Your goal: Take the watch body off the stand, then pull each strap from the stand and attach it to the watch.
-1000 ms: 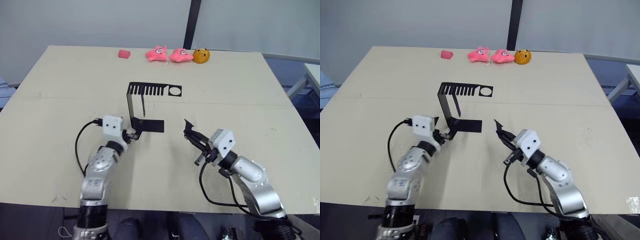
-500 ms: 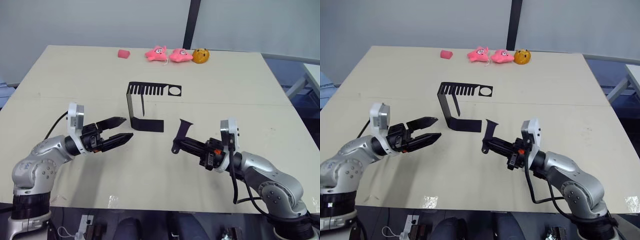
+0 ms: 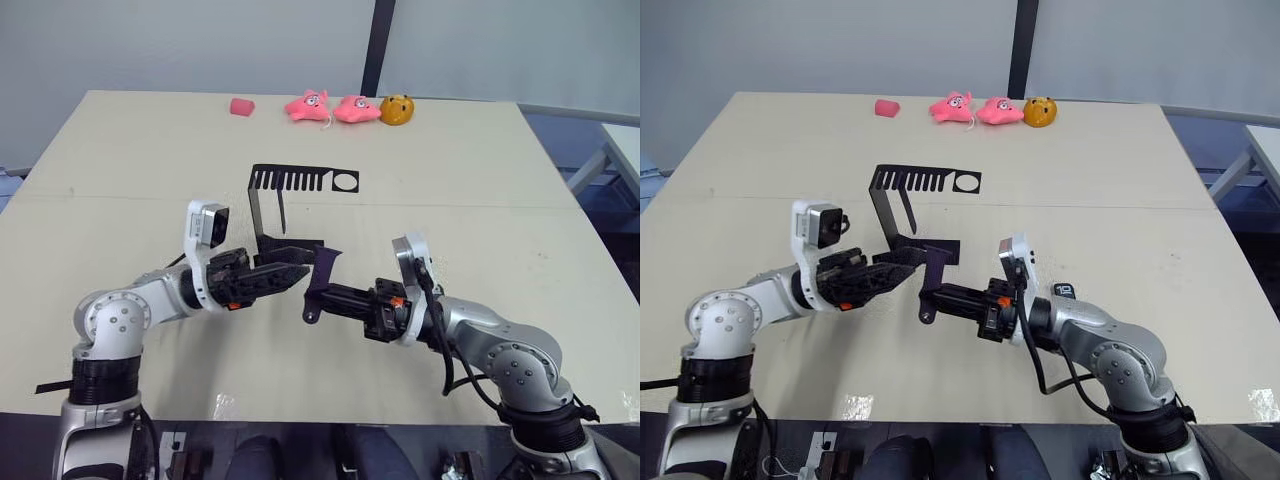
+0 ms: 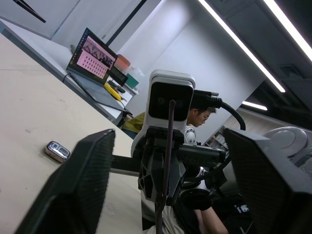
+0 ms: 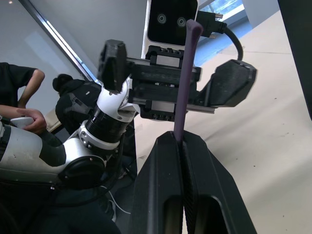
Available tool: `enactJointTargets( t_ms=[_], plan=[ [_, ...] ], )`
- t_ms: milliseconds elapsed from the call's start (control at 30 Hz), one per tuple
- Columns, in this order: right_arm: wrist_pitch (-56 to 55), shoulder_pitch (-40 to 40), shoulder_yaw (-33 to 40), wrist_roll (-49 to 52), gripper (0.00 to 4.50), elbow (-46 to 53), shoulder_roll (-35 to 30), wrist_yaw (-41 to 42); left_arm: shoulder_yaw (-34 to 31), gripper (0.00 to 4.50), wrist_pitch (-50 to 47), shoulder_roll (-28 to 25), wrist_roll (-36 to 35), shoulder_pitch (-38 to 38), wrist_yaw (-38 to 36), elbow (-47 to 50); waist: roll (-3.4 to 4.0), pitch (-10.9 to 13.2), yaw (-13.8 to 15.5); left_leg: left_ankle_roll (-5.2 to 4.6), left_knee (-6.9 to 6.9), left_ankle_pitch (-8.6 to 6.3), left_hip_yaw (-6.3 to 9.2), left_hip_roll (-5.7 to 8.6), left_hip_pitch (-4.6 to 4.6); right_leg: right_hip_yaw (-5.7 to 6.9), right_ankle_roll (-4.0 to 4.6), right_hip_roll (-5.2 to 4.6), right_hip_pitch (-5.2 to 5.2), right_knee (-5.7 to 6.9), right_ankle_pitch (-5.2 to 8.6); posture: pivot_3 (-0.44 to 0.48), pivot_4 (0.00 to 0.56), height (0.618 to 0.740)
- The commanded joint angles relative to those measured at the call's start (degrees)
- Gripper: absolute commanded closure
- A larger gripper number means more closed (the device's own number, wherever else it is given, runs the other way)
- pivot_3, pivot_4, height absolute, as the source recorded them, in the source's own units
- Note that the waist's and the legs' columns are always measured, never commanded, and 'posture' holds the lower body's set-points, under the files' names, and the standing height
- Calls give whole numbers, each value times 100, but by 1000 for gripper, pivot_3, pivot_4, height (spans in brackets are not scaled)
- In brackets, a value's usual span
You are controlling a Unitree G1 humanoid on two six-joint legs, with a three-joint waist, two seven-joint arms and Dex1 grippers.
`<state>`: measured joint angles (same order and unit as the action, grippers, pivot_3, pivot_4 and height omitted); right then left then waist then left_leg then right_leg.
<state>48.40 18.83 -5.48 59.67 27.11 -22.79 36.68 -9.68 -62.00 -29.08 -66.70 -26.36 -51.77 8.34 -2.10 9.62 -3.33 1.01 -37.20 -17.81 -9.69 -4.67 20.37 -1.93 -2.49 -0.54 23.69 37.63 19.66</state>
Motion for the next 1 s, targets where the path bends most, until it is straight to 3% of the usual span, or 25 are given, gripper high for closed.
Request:
enactJointTargets(
  t_ms=[33, 833, 933, 1000],
  plan=[
    [15, 53, -3, 120, 4500, 110, 88, 28, 12, 1658, -14, 74, -159, -60, 38, 175, 0, 0, -2, 1, 1, 0, 0, 0, 0, 0, 0, 0, 1, 0, 0, 0, 150, 740],
    [17, 97, -41, -47, 4500, 32, 220, 36, -6, 1658, -26, 304, -219, -76, 169, 9, 0, 0, 0, 1, 1, 0, 0, 0, 1, 0, 0, -1, 1, -1, 0, 0, 150, 740],
    [14, 106, -48, -62, 4500, 21, 225, 45, -9, 2445, -7, 335, -201, -77, 166, 1, 0, 0, -1, 1, 1, 1, 0, 0, 2, 0, 0, -1, 1, -2, 0, 0, 150, 740],
    [11, 109, -51, -72, 4500, 14, 231, 48, -12, 3355, -11, 343, -208, -74, 162, -6, 0, 0, -1, 1, 1, 1, 0, 0, 1, 0, 0, -1, 1, -1, 0, 0, 150, 740]
  ],
)
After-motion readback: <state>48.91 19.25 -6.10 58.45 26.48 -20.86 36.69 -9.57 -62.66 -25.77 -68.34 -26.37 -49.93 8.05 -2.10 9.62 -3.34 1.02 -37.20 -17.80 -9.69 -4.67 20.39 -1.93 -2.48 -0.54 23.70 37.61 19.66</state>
